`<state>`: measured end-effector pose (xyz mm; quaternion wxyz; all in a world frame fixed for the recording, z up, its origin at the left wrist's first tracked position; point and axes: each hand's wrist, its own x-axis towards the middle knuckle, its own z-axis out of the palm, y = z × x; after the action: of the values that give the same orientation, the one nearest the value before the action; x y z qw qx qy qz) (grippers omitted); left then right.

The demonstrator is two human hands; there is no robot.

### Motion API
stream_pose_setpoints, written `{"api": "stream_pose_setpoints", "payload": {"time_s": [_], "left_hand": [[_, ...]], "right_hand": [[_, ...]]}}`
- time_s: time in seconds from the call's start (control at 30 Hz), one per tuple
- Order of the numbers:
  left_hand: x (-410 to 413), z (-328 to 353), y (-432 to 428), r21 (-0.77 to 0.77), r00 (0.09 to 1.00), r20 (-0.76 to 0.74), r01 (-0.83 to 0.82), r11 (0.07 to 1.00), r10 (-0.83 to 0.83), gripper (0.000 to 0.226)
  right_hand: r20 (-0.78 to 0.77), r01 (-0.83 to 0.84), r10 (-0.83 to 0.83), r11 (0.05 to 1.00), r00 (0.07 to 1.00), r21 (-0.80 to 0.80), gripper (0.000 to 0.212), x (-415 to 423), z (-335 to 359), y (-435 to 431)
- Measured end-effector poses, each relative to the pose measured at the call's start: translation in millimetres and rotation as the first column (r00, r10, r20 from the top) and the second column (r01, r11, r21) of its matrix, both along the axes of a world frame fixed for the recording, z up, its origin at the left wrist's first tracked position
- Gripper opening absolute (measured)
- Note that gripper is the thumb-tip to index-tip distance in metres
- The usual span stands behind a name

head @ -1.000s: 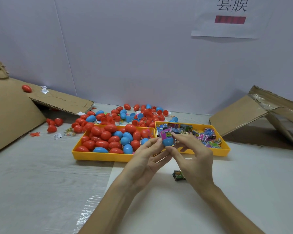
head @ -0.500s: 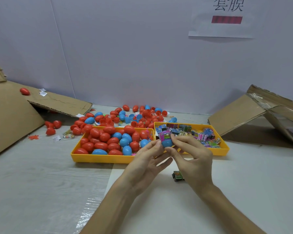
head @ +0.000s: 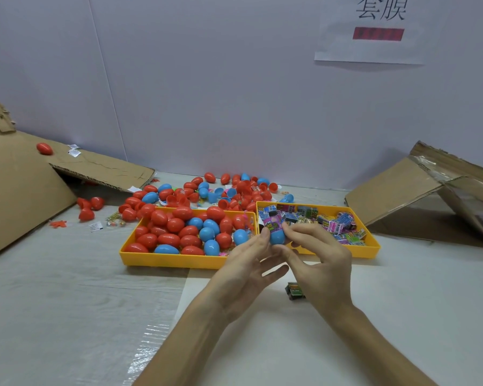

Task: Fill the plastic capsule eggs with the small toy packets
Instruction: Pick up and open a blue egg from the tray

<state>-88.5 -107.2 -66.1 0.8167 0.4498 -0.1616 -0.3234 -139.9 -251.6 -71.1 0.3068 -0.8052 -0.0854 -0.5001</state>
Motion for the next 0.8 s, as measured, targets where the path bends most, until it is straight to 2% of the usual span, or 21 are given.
{"api": "stream_pose_setpoints", "payload": {"time_s": [0.27,0.47,0.6,0.8], "left_hand": [[0.1,0.7,-0.2,0.052,0.998,0.037,0.043,0.998,-0.045,0.043],[0.4,-0.4,-1.1,0.025,0.998,0.041,0.043,0.999,-0.044,0.055],[0.2,2.8,-1.1,0.056,0.997,0.053,0.046,0.997,-0.049,0.049],[-0.6,4.8,-1.4,0.088,0.998,0.064,0.01,0.996,-0.016,0.045]], "right_hand": [[0.03,0.011,-0.012,1.0,0.999,0.016,0.029,-0.5,0.8,0.7],[-0.002,-0.006,0.006,0.999,1.0,0.032,0.033,-2.2,3.0,1.4],[-0.027,-0.023,0.024,0.999,0.999,0.04,0.039,-3.6,6.7,2.3],[-0.011,0.049,-0.05,0.999,0.999,-0.02,0.034,-2.0,3.8,0.0]]}}
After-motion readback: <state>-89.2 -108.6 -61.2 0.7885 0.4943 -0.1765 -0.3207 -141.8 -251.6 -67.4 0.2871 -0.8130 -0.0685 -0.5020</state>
